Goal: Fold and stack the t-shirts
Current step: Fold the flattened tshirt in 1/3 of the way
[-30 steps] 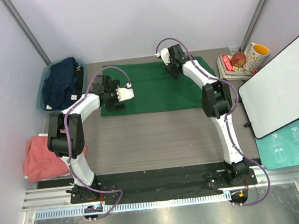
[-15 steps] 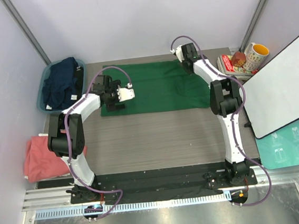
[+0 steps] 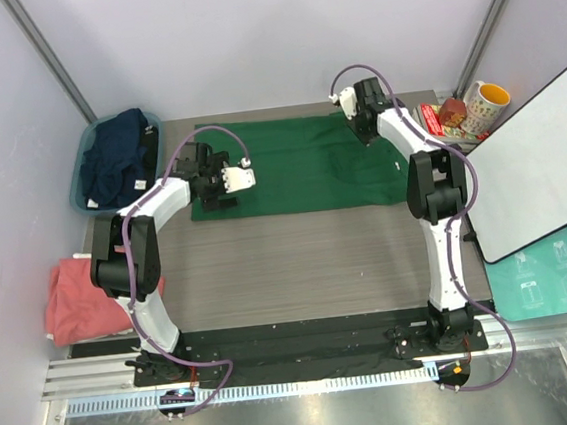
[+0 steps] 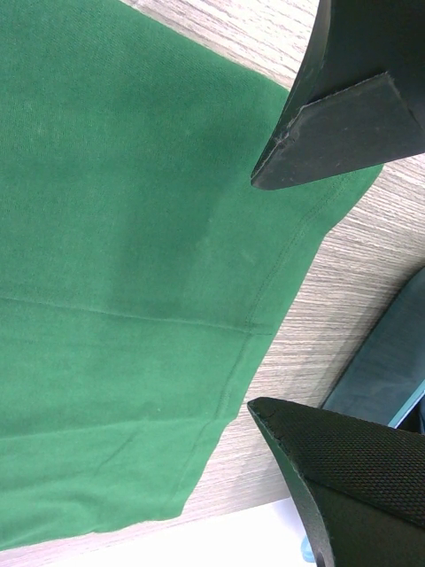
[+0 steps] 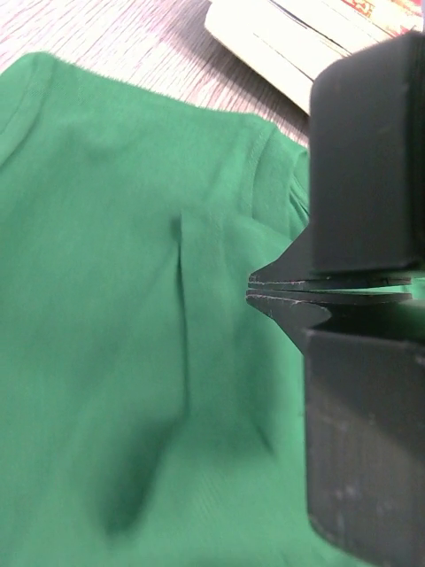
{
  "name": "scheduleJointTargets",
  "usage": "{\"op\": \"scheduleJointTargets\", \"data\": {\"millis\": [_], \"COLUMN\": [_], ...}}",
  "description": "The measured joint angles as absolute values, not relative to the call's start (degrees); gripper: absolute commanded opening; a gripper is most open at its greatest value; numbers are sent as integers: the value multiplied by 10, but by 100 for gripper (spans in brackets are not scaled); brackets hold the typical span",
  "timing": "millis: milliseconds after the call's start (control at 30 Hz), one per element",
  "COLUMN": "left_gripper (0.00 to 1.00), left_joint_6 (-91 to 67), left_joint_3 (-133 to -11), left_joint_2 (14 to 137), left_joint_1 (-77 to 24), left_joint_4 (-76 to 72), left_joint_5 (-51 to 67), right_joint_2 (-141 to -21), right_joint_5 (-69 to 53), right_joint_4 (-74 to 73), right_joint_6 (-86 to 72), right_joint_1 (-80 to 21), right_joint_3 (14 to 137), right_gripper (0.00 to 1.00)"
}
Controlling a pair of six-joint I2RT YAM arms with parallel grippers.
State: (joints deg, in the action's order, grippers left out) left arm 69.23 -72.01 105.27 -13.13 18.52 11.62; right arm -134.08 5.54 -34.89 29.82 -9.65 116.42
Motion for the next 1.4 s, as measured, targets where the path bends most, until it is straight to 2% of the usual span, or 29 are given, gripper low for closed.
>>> {"op": "scheduleJointTargets", "data": {"millis": [333, 733, 1067, 1400], "left_gripper": [100, 100, 100, 100], "left_joint_6": [692, 694, 694, 694], "left_joint_3": [-720, -732, -732, -732], "left_joint_2": [1053, 1053, 1053, 1053], "left_joint_1": [-134, -135, -135, -135], "left_joint_4": [187, 189, 190, 191], "left_joint_5": [116, 116, 116, 116], "right_joint_2": [-1288, -1350, -1391, -1400], "right_joint_5": [-58, -102, -89, 25], "right_joint_4": [-401, -434, -434, -366], "right_joint_6": [299, 301, 303, 303], "right_joint_1": [-97, -110, -117, -120], "right_joint_3": [1157, 1192, 1213, 1213], "right_gripper": [1, 1, 1, 1]}}
